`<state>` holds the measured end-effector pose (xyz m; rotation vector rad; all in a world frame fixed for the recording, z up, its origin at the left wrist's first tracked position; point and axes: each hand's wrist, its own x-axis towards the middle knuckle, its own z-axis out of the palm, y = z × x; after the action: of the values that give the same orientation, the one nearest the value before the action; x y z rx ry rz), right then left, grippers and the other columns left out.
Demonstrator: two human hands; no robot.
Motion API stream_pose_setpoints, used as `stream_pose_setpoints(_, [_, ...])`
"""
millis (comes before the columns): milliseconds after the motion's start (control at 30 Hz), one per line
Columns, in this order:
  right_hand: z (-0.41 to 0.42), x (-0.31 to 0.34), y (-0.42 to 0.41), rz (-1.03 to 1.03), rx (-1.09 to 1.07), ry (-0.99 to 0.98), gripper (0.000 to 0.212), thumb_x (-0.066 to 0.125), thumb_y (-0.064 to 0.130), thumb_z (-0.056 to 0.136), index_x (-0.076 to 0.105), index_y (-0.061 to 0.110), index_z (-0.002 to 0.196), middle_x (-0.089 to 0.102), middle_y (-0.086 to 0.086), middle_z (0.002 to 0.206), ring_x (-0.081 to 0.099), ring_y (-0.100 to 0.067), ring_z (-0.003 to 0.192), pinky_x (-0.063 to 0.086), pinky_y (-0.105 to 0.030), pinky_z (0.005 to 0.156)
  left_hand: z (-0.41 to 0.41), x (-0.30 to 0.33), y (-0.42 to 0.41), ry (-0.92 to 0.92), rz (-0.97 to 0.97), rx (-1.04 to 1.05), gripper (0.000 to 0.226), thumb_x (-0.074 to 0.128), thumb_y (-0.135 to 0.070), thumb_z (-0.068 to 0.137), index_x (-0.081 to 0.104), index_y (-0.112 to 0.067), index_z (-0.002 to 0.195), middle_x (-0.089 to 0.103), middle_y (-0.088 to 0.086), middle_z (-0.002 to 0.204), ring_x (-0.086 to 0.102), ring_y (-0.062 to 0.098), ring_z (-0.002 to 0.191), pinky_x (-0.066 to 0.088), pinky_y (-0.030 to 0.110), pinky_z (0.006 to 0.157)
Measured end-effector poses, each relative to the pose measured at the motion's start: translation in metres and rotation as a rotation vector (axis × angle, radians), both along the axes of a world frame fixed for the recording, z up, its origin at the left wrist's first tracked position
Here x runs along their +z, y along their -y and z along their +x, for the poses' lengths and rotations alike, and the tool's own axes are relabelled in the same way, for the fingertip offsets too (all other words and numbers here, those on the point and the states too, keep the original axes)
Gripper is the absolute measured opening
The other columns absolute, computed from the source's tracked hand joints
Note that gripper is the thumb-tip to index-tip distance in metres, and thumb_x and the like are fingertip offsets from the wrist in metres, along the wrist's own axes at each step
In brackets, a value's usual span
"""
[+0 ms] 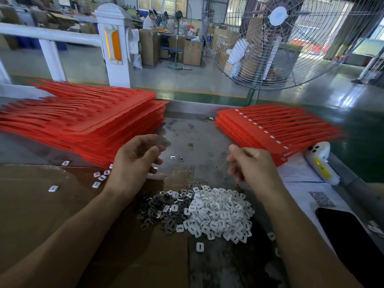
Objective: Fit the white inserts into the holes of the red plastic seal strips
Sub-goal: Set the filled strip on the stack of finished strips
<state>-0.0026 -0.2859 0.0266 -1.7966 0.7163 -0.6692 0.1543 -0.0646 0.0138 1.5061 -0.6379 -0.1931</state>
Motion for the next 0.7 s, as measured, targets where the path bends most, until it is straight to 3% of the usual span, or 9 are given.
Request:
stream_pose_setpoints(100, [0.003, -0.004, -0.009, -0.099, 0.082, -0.059, 0.036, 0.061, 0.035, 0.103, 0.072, 0.011, 0.078, 0.072, -0.007, 0.063, 0.056, -0.014, 0.042, 0.043, -0.022, 0.042, -0.002, 0.013, -0.005, 0.35, 0.137, 0.156, 0.021, 0.059, -0.012, 0.099, 0.067, -0.026, 0.112, 0.072, -0.026, 0.092, 0.067, -0.006, 0.077, 0.05, 0.009, 0.064])
stream_pose_setpoints(200, [0.003, -0.006, -0.011, -0.143, 0.097, -0.11, 0.036, 0.06, 0.036, 0.103, 0.073, 0.014, 0.079, 0.073, -0.004, 0.065, 0.057, -0.014, 0.043, 0.044, -0.021, 0.045, 0.011, 0.033, -0.017, 0.609, 0.239, 0.396, 0.017, 0.061, -0.018, 0.097, 0.071, -0.023, 0.11, 0.073, -0.01, 0.095, 0.067, 0.013, 0.082, 0.056, 0.034, 0.076])
stream_pose_setpoints(300, [0.003, -0.007, -0.011, -0.16, 0.103, -0.144, 0.034, 0.06, 0.036, 0.103, 0.073, 0.014, 0.08, 0.074, -0.003, 0.067, 0.058, -0.014, 0.044, 0.042, -0.019, 0.044, 0.034, 0.045, -0.034, 0.768, 0.414, 0.635, 0.021, 0.057, -0.021, 0.096, 0.072, -0.018, 0.111, 0.07, 0.008, 0.11, 0.062, 0.034, 0.102, 0.046, 0.047, 0.093])
stream_pose_setpoints(433, [0.003, -0.01, -0.012, -0.18, 0.107, -0.151, 0.033, 0.059, 0.037, 0.103, 0.073, 0.017, 0.081, 0.075, 0.0, 0.069, 0.061, -0.014, 0.046, 0.04, -0.017, 0.042, 0.051, 0.047, -0.051, 0.639, 0.661, 0.793, 0.027, 0.056, -0.027, 0.098, 0.071, -0.021, 0.119, 0.062, 0.013, 0.129, 0.045, 0.041, 0.121, 0.028, 0.053, 0.104])
stream_pose_setpoints(567, [0.005, -0.011, -0.014, -0.21, 0.118, -0.182, 0.032, 0.058, 0.038, 0.103, 0.073, 0.02, 0.081, 0.075, 0.003, 0.07, 0.065, -0.012, 0.048, 0.041, -0.016, 0.043, 0.062, 0.048, -0.059, 0.407, 0.796, 0.681, 0.037, 0.059, -0.039, 0.097, 0.066, -0.027, 0.131, 0.058, 0.015, 0.139, 0.042, 0.043, 0.131, 0.025, 0.055, 0.111])
stream_pose_setpoints(700, [0.004, -0.011, -0.015, -0.19, 0.116, -0.141, 0.031, 0.059, 0.037, 0.103, 0.073, 0.019, 0.082, 0.076, 0.001, 0.071, 0.065, -0.014, 0.049, 0.041, -0.017, 0.043, 0.068, 0.05, -0.064, 0.353, 0.894, 0.588, 0.049, 0.063, -0.049, 0.094, 0.06, -0.026, 0.137, 0.055, 0.017, 0.141, 0.041, 0.043, 0.132, 0.028, 0.059, 0.108])
